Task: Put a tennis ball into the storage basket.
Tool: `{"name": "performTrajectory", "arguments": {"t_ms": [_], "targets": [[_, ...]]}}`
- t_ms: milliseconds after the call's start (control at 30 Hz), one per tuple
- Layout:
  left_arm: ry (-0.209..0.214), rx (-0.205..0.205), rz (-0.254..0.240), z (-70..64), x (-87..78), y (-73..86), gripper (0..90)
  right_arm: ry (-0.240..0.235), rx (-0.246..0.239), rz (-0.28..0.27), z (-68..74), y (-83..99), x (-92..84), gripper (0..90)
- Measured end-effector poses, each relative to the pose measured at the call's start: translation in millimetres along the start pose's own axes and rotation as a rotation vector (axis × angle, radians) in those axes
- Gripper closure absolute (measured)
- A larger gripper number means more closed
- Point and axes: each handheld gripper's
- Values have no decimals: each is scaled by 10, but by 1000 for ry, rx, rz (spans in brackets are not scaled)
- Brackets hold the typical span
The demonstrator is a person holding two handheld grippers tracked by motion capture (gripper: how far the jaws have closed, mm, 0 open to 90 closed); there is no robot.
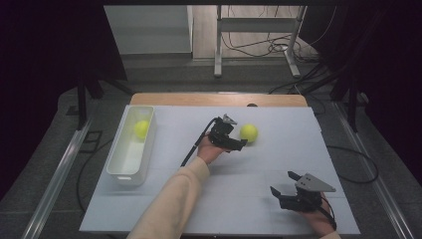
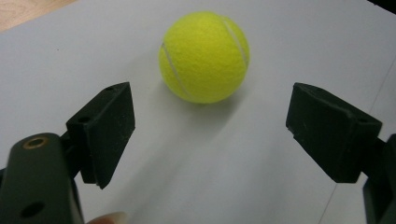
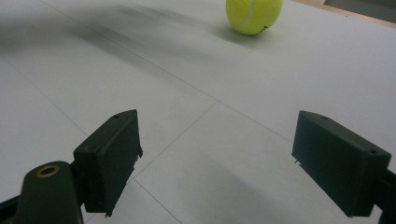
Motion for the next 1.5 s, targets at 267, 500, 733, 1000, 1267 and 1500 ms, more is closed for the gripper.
{"name": "performTrajectory", "arguments": {"t_ms": [267,500,733,1000,1267,1500], "targets": [[-9,-20,-3,35,48,6,160,1,-4,3,1,1,3,160],[-5,-6,-2,10,122,-12,159,1,-3,6,2,3,8,160],[-4,12,-4,7,187,-61,156,10,-1,9,-8,3,4,161],[-11,16,8,26,262,-90,140,7,5,2,-11,4,2,161],[-7,17,15,38,335,-112,124,7,3,4,-9,2,7,161],[-18,15,15,46,405,-165,118,2,9,2,-17,4,6,161]]}}
Point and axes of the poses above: each handheld gripper's, and its own axes: x roughly forward along the jaws, y roughly out of its underside, z roughly to its left, and after that the axes turned 15 degrees about x, right-handed
